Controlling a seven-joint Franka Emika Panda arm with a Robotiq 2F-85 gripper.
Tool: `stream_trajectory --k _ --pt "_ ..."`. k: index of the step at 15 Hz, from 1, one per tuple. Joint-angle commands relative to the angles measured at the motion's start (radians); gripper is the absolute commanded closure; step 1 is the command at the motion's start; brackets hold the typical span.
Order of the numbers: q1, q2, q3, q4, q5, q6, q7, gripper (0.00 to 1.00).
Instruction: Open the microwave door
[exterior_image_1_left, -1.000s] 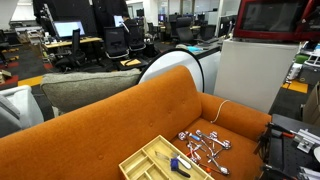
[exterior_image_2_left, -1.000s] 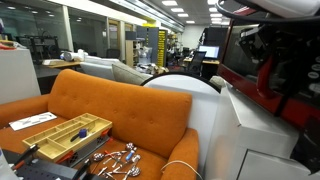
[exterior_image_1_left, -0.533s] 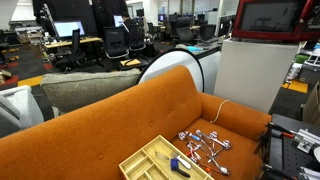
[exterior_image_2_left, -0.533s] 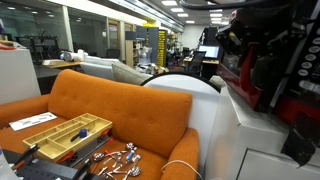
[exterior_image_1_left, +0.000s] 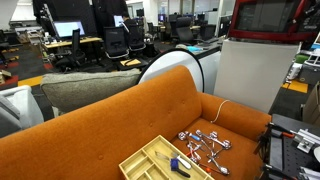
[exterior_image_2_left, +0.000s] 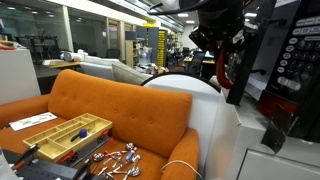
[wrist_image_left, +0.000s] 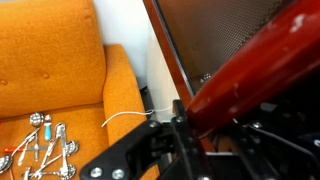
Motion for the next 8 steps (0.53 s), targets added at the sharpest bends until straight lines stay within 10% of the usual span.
stream_trajectory --k 1,8 --pt "0.002 -0.096 0.082 -0.07 -0.062 -0.031 0.002 0.95" --pt "-0.022 -0.203 0.177 -0.198 -0.137 0.08 0.179 0.95"
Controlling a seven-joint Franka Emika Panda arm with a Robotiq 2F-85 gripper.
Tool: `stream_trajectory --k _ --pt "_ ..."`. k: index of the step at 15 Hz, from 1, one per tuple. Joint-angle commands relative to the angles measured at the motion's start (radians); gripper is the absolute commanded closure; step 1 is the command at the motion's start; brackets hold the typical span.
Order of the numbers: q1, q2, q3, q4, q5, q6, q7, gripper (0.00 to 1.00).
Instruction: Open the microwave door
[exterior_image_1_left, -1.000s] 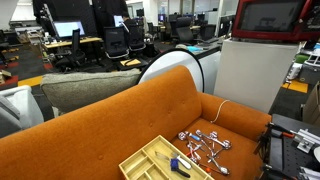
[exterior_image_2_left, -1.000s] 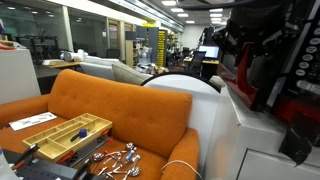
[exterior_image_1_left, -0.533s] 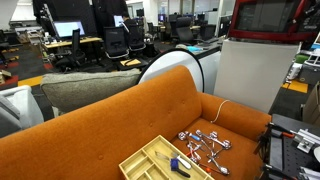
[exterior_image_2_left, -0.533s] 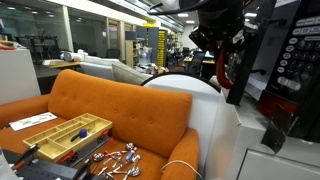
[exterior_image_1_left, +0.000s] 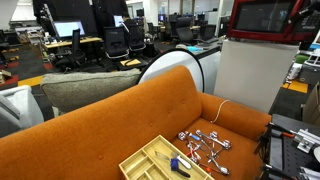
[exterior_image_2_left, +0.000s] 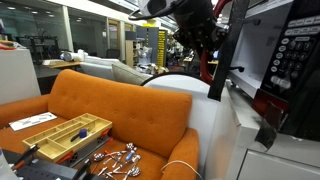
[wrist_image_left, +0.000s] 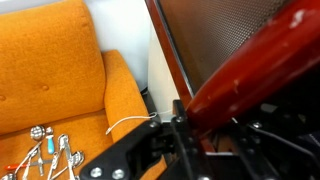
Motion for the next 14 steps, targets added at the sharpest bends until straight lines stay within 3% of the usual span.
stream_trajectory --k 1,14 --pt "-0.002 -0.092 0.074 -0.059 -0.039 -0.066 -0.011 0.95" --pt "-0.012 -0.256 0.241 -0.273 -0.104 0.142 0.236 0.95"
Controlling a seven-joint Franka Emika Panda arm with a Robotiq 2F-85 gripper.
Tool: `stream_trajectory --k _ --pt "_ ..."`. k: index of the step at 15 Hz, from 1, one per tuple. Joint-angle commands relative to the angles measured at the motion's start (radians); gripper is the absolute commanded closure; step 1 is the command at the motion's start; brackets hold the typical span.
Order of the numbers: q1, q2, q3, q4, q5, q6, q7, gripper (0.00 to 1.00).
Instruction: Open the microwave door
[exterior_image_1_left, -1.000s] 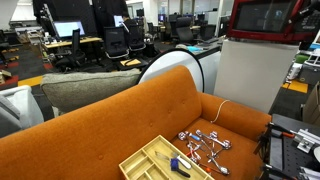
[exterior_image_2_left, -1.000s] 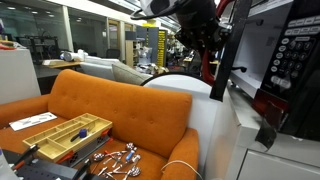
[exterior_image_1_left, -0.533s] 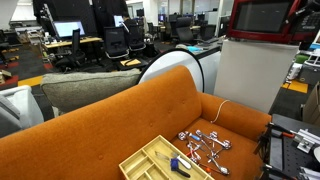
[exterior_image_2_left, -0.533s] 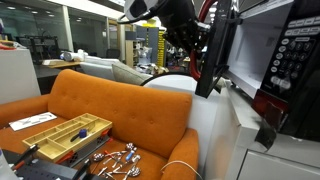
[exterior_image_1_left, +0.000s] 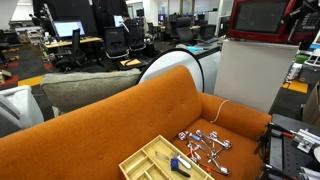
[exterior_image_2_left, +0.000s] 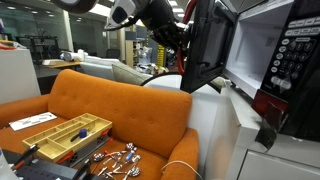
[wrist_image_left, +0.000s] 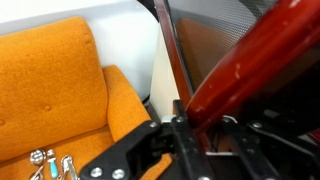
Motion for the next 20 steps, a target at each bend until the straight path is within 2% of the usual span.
stream_trajectory --k 1,12,13,14,16,20 --pt "0.032 -0.091 0.051 -0.039 -0.01 -0.095 -0.025 0.95" --pt "-0.013 -0.176 0.194 -0.108 -0.047 -0.058 0.137 0.95" --pt "-0.018 -0.181 0.202 -0.111 -0.055 -0.061 0.154 0.81" --pt "-0.023 -0.185 0.211 -0.113 -0.062 -0.062 0.169 0.54" --pt "-0.026 -0.191 0.229 -0.117 -0.083 -0.077 0.18 0.49" --pt "-0.015 -0.261 0.234 -0.089 -0.137 -0.246 0.189 0.19"
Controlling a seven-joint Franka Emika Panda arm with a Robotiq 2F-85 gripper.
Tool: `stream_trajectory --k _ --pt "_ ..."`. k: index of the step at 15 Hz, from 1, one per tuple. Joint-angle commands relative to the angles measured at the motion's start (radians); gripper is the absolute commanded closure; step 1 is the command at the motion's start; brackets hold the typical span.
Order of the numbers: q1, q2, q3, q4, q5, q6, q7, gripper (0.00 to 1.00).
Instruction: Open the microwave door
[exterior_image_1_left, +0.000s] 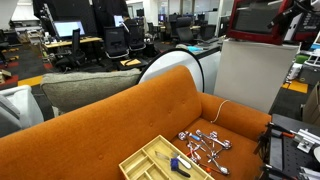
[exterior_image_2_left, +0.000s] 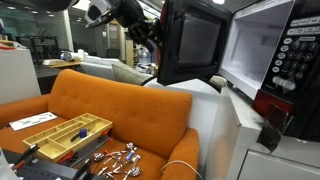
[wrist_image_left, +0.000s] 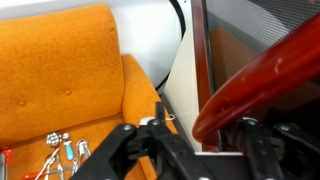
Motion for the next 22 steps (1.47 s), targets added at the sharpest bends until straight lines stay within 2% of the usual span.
stream_trajectory --k 1,3,8,11,16,17,22 --pt "0.059 -0.121 -0.014 0.04 -0.036 -0.232 -0.037 0.12" --pt "0.055 -0.162 -0.022 0.064 -0.072 -0.354 -0.01 0.01" --pt "0.05 -0.289 -0.046 0.125 -0.154 -0.691 -0.02 0.0" --pt "0.058 -0.313 -0.044 0.154 -0.195 -0.813 -0.026 0.0" --pt "0.088 -0.224 -0.046 0.198 -0.266 -0.821 -0.044 0.0" --pt "0.025 -0.291 -0.03 0.105 -0.27 -0.799 0.049 0.0" --pt "0.042 -0.25 -0.032 0.129 -0.281 -0.801 0.045 0.0"
